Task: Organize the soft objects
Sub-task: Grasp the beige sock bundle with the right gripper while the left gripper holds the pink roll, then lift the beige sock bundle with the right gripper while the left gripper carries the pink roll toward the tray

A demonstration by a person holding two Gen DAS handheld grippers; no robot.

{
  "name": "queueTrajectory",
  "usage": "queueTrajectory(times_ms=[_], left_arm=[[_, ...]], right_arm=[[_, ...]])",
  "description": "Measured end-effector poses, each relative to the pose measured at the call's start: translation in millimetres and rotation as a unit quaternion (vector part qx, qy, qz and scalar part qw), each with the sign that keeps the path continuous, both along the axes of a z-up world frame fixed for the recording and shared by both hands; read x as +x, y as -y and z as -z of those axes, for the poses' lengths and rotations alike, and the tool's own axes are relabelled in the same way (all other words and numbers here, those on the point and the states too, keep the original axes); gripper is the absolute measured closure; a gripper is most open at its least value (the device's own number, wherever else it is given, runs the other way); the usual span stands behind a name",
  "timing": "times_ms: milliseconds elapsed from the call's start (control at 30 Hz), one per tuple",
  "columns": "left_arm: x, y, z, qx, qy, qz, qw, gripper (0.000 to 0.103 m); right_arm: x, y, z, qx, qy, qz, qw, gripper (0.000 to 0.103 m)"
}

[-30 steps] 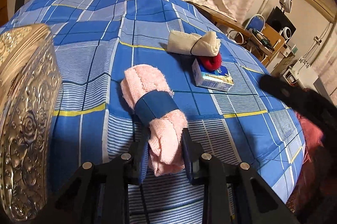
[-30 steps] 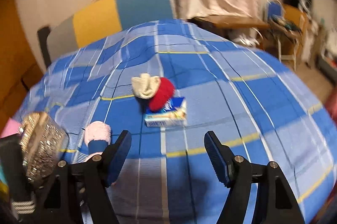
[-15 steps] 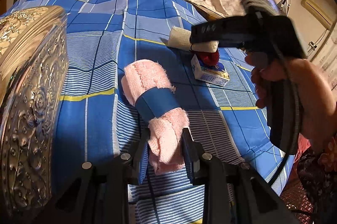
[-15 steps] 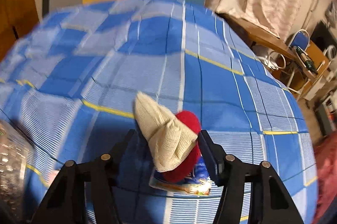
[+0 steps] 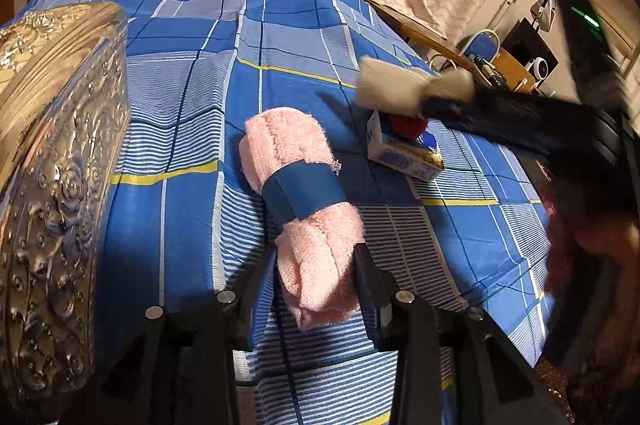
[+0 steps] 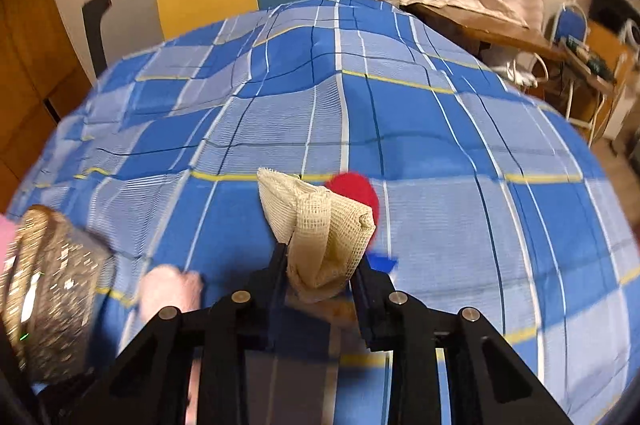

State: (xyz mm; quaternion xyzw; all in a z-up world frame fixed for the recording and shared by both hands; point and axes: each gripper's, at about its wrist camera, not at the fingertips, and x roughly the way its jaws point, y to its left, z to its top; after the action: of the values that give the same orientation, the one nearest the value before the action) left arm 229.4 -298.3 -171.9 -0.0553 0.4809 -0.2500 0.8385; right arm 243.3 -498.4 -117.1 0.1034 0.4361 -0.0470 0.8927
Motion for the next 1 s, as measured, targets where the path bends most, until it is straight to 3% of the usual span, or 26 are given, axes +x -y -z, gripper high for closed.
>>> queueTrajectory(times_ms=[267, 367, 400, 567, 633, 733, 867, 1000], left_arm=[[0, 4, -1, 0.006, -0.001, -0.003, 1.0000, 0.064], [2, 4, -3, 0.008, -0.008, -0.010, 0.9999, 0.059], [2, 3, -4, 0.009, -0.011, -0.016, 0.9998, 0.057], [6, 2, -13, 0.010, -0.003, -0.026, 0.9996, 0.051], [7, 4, -17, 0.015, 0.005, -0.024, 0.9996, 0.047], [12, 7, -18, 0.022, 0.006, -0.024, 0.9994, 0.047], [21, 15, -15, 0.031, -0.003, -0.018, 0.9994, 0.047], [30, 33, -5, 0.073, -0.012, 0.005, 0.9972, 0.047]], right_arm=[[-74, 21, 20, 0.088, -0.037, 0.053, 0.994, 0.073], [-85, 27, 34, 0.090, -0.053, 0.058, 0.993, 0.067], [-86, 27, 36, 0.082, -0.057, 0.057, 0.993, 0.053], [-82, 11, 15, -0.025, -0.020, 0.026, 0.999, 0.018], [-75, -4, 18, -0.085, -0.032, -0.003, 0.996, 0.018], [-66, -14, 32, -0.117, -0.061, -0.028, 0.991, 0.026], [-63, 2, 45, -0.085, -0.088, -0.006, 0.992, 0.043], [-67, 12, 40, -0.052, -0.079, 0.007, 0.995, 0.052]])
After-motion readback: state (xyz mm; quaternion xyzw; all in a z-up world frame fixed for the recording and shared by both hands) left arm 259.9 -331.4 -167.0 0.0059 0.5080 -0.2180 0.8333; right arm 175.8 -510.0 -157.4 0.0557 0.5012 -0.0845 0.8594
